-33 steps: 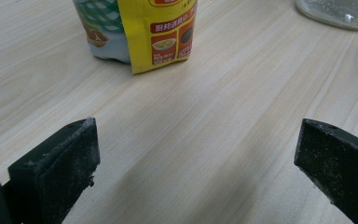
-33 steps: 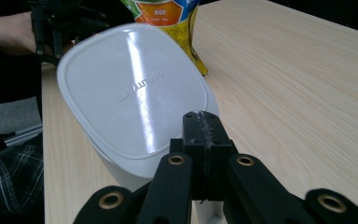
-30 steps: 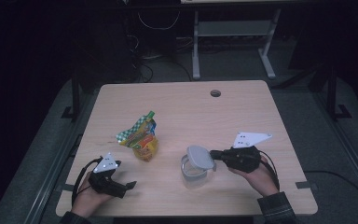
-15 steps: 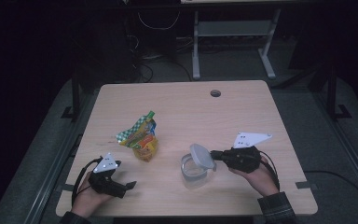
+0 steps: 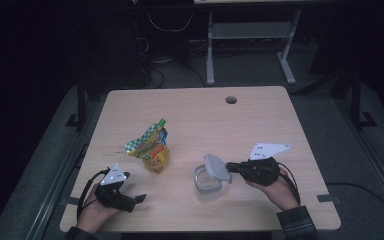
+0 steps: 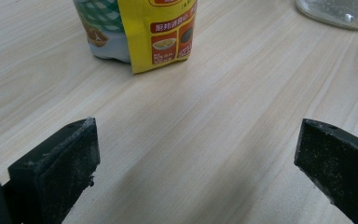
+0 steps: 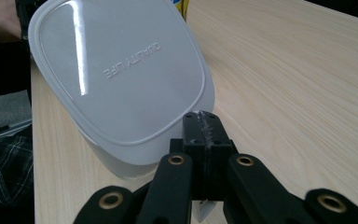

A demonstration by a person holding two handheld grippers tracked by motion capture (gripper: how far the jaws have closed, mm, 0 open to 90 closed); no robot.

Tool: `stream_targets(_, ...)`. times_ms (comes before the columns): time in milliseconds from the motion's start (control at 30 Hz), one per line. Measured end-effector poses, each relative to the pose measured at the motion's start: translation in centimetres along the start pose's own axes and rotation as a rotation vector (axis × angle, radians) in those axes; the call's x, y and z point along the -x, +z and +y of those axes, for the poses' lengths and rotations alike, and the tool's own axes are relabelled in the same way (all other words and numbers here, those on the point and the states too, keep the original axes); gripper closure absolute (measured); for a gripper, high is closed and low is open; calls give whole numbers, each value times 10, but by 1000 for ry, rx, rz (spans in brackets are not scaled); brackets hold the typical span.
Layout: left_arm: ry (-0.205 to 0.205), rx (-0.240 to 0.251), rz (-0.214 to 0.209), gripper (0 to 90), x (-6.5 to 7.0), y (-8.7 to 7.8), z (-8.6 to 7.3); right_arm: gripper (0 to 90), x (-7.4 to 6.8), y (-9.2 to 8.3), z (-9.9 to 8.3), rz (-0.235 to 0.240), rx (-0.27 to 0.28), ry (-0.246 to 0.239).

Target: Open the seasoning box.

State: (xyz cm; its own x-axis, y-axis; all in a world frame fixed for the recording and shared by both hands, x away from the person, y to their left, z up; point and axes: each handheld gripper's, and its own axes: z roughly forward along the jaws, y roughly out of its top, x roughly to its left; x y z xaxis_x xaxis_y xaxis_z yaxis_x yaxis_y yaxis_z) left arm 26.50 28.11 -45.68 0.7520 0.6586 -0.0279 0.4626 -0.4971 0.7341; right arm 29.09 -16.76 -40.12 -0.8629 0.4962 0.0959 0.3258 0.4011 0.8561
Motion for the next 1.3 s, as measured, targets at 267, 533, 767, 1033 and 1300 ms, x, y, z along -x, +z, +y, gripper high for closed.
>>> stream_targets(267,7,-5,0,0,0,0,0,897,-1,1,-1,-12,-14,-12)
stream_targets(533,10,-7,0,0,0,0,0,897,-2,1,-2,-20,-19,-18)
stream_targets(767,8,-7,0,0,0,0,0,897,-1,4,-5,-15,-27,-10)
stream_targets(1033,8,-7,1,0,-1,0,0,897,0,4,-8,-13,-31,-2)
stream_targets(1300,-14,12,-9,0,-2,0,-1,896,6,1,-14,-33,-28,25)
